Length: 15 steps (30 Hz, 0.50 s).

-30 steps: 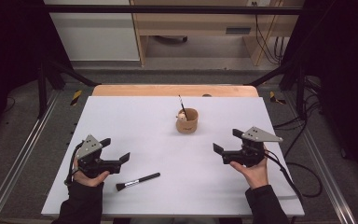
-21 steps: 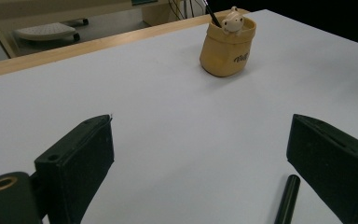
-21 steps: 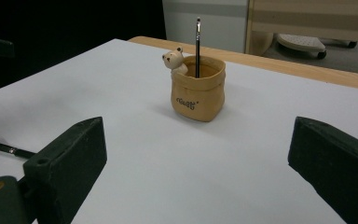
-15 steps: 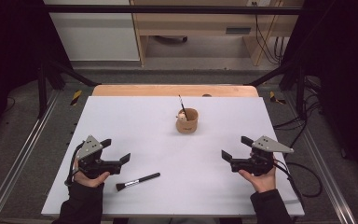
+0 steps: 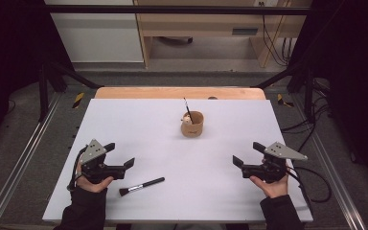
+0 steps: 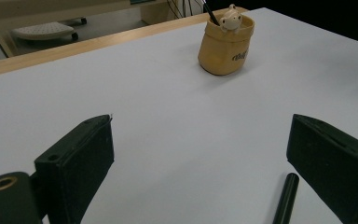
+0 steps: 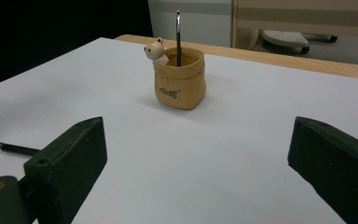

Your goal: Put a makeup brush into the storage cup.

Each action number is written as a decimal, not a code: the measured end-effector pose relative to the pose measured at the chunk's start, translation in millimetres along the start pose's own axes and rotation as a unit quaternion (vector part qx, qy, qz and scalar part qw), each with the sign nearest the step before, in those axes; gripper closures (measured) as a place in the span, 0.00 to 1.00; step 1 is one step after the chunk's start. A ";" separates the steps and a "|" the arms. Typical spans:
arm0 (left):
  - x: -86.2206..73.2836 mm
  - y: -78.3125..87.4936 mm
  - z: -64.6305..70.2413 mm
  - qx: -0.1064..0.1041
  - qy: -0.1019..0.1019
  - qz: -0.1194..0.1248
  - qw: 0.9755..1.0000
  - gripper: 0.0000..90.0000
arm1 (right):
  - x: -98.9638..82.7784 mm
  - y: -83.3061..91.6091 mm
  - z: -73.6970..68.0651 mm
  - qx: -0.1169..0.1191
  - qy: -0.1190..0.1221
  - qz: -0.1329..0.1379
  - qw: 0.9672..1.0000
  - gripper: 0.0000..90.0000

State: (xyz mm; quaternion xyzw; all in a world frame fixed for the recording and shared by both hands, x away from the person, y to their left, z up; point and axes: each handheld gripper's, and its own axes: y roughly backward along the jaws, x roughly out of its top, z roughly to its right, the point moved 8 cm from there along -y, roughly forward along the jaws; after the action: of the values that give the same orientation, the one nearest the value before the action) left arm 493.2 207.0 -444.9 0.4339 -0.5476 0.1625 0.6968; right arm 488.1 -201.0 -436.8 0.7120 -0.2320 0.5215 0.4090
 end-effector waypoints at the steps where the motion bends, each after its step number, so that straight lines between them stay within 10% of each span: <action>1: 0.2 0.2 -0.2 -0.001 0.001 0.000 1.000 0.07 | 0.0 0.0 -0.2 0.000 0.000 0.000 1.000 0.06; 15: -0.1 -1.0 8.1 -0.031 -0.015 -0.030 0.999 0.07 | -2.1 -1.0 -1.3 0.003 0.000 -0.009 1.000 0.06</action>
State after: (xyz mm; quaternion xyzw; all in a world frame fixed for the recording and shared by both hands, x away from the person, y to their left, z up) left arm 488.8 200.1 -445.2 0.4307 -0.5493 0.1180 0.7063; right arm 487.4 -199.6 -439.0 0.7150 -0.2243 0.5186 0.4117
